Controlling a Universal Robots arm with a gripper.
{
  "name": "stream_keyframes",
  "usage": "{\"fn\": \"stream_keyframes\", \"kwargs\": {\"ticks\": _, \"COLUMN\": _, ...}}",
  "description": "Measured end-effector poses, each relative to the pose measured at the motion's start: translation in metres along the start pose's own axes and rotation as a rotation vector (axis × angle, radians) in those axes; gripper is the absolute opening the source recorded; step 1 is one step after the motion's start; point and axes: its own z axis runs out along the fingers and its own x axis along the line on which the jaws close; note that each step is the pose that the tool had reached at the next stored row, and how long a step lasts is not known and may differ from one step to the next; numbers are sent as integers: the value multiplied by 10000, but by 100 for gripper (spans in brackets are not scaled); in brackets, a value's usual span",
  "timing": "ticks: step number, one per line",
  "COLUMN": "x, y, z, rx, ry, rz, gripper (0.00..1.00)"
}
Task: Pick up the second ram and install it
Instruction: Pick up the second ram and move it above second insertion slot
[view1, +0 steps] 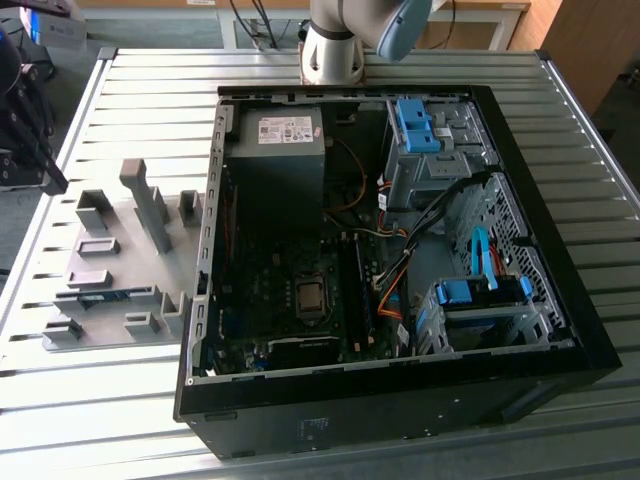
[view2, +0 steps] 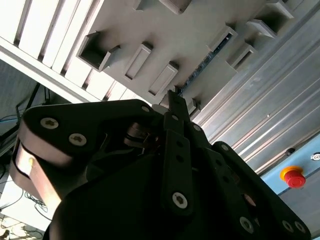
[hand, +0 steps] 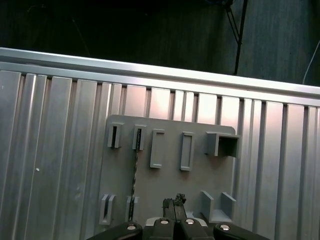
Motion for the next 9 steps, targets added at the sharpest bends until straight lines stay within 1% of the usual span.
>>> {"fn": "stream_keyframes", "kwargs": {"ticks": 9, "x": 7, "y": -2, "z": 64, "rx": -1, "ry": -3, "rz": -2, "gripper": 10}}
